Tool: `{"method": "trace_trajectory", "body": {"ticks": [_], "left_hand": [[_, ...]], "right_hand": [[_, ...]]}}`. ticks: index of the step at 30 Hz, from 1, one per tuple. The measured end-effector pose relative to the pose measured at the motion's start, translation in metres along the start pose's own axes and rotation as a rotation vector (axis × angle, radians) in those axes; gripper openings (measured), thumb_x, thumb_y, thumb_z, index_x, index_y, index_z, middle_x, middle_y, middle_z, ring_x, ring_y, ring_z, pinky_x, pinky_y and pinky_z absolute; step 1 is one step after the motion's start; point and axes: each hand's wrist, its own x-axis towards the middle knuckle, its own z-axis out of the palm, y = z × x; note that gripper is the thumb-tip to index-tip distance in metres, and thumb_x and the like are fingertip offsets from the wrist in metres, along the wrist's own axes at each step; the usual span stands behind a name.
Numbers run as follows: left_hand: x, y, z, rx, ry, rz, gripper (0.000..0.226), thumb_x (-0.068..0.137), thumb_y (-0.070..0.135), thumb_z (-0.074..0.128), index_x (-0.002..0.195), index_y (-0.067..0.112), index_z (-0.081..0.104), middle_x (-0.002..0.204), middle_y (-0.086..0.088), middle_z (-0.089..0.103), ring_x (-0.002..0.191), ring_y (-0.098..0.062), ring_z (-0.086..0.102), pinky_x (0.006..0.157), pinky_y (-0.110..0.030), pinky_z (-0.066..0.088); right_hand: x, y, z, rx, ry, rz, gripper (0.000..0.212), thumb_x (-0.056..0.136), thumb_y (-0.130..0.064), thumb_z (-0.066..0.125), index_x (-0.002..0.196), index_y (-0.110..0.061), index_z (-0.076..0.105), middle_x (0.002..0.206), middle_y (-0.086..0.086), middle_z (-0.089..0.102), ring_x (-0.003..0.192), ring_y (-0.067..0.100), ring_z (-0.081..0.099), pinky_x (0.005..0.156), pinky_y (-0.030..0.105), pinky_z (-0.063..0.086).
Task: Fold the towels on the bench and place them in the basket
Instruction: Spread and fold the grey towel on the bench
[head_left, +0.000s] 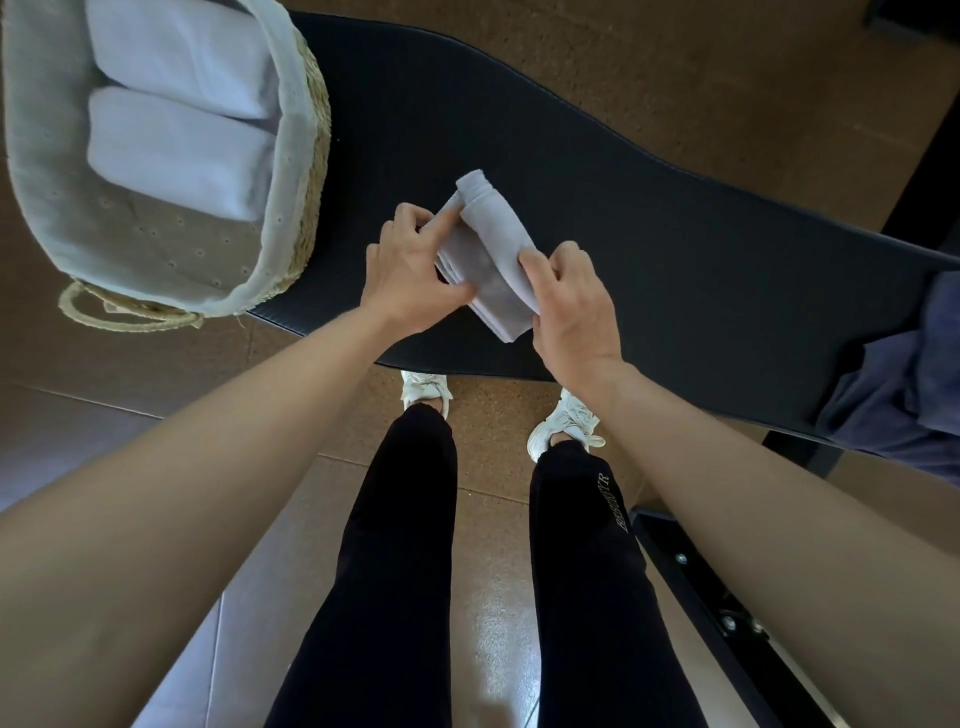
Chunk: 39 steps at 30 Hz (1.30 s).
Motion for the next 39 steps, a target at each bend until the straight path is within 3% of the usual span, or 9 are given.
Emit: {"method": "trace_trajectory", "body": {"ticks": [4,6,12,17,23,28,31,35,39], "left_hand": [[0.008,-0.003,-0.027,-0.579,-0.085,-0.118,0.037,0.083,0.010,0.055,0.111,0.030,0.069,0.100,0.006,0.065,0.093,-0.001,0.064,0.085,-0.022,0.051],[0.011,-0.001,-0.039,-0.693,-0.052,-0.174,0.029,0.087,0.015,0.055,0.110,0.021,0.072,0.096,0.007,0.069,0.086,0.002,0.063,0.072,-0.012,0.046],[0.017,0.000,-0.040,-0.253,-0.071,0.051,0.076,0.079,0.055,0.078,0.145,0.031,0.050,0.139,0.004,0.047,0.129,-0.015,0.043,0.103,-0.029,0.042],[0.017,0.010,-0.033,0.064,-0.158,0.126,0.084,0.077,0.049,0.083,0.149,0.034,0.042,0.136,0.003,0.051,0.132,-0.022,0.041,0.098,-0.039,0.042],[0.002,0.006,-0.035,0.037,-0.179,0.064,0.060,0.070,0.050,0.089,0.117,0.027,0.061,0.115,0.004,0.054,0.114,-0.018,0.050,0.083,-0.033,0.043],[-0.041,-0.011,-0.055,-0.237,-0.231,-0.001,0.044,0.069,0.036,0.090,0.098,0.029,0.058,0.100,0.005,0.060,0.093,-0.019,0.060,0.077,-0.045,0.056],[-0.070,-0.029,-0.084,-0.366,-0.183,-0.001,0.041,0.071,0.033,0.089,0.099,0.032,0.058,0.096,0.003,0.065,0.089,-0.019,0.063,0.078,-0.047,0.057],[-0.092,-0.060,-0.145,-0.450,-0.057,0.013,0.045,0.078,0.025,0.086,0.114,0.030,0.059,0.099,0.010,0.061,0.083,-0.004,0.058,0.074,-0.024,0.048],[-0.097,-0.097,-0.203,-0.508,0.089,-0.002,0.050,0.082,0.022,0.084,0.123,0.030,0.057,0.103,0.008,0.057,0.084,-0.005,0.056,0.077,-0.026,0.052]], "right_hand": [[0.000,-0.005,0.004,-0.283,0.009,-0.169,0.053,0.074,0.014,0.035,0.117,-0.014,0.047,0.084,0.007,0.042,0.072,0.021,0.032,0.058,0.033,0.035],[-0.006,-0.010,0.004,-0.326,-0.056,-0.204,0.057,0.074,0.010,0.037,0.123,-0.016,0.052,0.089,0.008,0.044,0.075,0.024,0.037,0.062,0.035,0.037],[-0.031,-0.019,0.004,-0.105,-0.200,-0.123,0.072,0.071,-0.016,0.062,0.142,-0.016,0.052,0.103,0.008,0.047,0.092,0.029,0.043,0.074,0.041,0.042],[-0.021,-0.020,0.004,0.352,-0.090,0.171,0.026,0.088,-0.013,0.067,0.113,-0.019,0.067,0.101,0.001,0.050,0.094,0.019,0.049,0.073,0.041,0.052],[-0.002,-0.014,-0.008,0.282,-0.324,0.347,0.064,0.082,-0.026,0.082,0.135,-0.021,0.047,0.132,0.001,0.046,0.117,0.020,0.041,0.093,0.033,0.047],[0.010,-0.028,-0.028,0.318,-0.544,0.291,0.046,0.082,-0.032,0.080,0.115,-0.029,0.048,0.116,-0.004,0.054,0.113,0.022,0.046,0.091,0.036,0.041],[0.021,-0.056,-0.048,0.482,-0.663,0.246,0.045,0.085,-0.025,0.079,0.115,-0.026,0.046,0.109,-0.006,0.059,0.099,0.016,0.061,0.083,0.040,0.059],[0.045,-0.106,-0.067,0.578,-0.688,0.152,0.044,0.086,-0.021,0.074,0.118,-0.029,0.046,0.108,-0.014,0.057,0.099,0.010,0.061,0.086,0.041,0.058],[0.086,-0.163,-0.074,0.621,-0.613,-0.014,0.058,0.088,-0.020,0.073,0.134,-0.034,0.041,0.118,-0.019,0.052,0.107,0.006,0.057,0.092,0.033,0.056]]}}
